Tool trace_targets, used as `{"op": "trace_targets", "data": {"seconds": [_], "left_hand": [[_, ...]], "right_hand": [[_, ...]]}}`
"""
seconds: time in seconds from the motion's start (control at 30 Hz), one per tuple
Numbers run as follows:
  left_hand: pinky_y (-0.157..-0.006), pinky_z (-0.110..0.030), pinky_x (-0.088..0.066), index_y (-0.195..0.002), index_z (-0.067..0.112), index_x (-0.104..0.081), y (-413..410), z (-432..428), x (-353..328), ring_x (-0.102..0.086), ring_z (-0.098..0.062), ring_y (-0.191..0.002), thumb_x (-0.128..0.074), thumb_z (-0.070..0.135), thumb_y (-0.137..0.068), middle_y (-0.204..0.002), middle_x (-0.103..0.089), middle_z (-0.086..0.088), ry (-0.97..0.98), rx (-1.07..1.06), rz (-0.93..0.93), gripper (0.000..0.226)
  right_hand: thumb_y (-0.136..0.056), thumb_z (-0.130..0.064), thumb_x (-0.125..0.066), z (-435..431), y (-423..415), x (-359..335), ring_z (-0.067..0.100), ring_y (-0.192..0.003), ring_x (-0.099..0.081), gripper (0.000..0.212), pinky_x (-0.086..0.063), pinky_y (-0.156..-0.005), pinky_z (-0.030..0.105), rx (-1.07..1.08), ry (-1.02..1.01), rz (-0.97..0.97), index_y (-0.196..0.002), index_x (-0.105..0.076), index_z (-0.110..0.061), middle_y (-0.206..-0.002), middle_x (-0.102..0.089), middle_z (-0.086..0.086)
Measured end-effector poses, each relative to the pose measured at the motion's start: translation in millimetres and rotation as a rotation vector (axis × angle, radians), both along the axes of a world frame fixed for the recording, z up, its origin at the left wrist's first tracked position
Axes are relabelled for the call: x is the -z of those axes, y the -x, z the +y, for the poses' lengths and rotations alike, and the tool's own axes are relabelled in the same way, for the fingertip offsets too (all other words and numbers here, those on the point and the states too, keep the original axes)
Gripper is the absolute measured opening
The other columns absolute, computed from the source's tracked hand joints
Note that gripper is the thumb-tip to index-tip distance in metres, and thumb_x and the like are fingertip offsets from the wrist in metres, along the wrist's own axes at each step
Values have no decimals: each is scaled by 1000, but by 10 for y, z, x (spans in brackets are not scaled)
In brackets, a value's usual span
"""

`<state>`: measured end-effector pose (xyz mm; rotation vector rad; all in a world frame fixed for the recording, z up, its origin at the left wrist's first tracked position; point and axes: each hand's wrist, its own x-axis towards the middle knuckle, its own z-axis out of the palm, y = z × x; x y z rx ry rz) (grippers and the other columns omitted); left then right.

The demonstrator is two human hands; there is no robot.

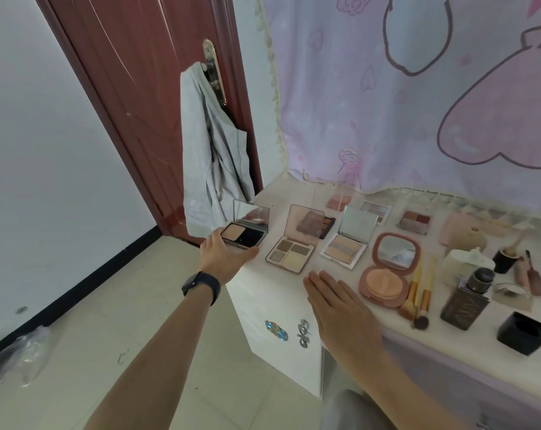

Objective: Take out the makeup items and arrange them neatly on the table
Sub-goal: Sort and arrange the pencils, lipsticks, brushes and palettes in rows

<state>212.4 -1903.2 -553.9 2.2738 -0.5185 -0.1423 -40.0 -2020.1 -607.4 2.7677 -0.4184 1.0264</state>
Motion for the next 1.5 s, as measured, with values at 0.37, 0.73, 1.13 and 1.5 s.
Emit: {"op": "trace_targets", "data": {"seconds": [0.37,0.73,1.13,1.5], "left_hand": [[-113,-44,-33,-147,26,-34,-59,-15,-84,-27,-20,-138,-76,70,-48,-140,-44,2,-12,-3,76,116],[-112,-41,-32,-148,22,-32,-17,-14,10,-30,-21,-138,-86,52,-65,-146,-40,-4,33,-47,44,104],[-120,-44,-21,-158,20,-20,287,222,-40,-14,-21,-151,-69,48,-89,-164,-18,-4,-22,63,-1,89],[-97,-21,-35,-132,28,-56,1760,46,-110,-47,-11,-125,-63,13,-91,-124,-53,17,210,278,-327,44]], "right_hand": [[-64,-8,-91,17,35,-73,25,-123,-65,66,-56,-99,42,12,-110,111,-127,-71,-10,-132,-67,7],[-61,-13,-93,20,40,-105,21,-121,-66,67,-55,-99,38,-30,-170,137,-124,-73,-12,-130,-69,4],[-63,-14,-95,38,67,-290,18,-114,-69,54,-58,-94,33,-43,-281,151,-114,-78,-15,-121,-74,0],[-104,-24,-51,237,1067,-497,1,-139,-39,41,-24,-112,14,-98,-712,18,-144,-56,-30,-146,-52,-17]]}}
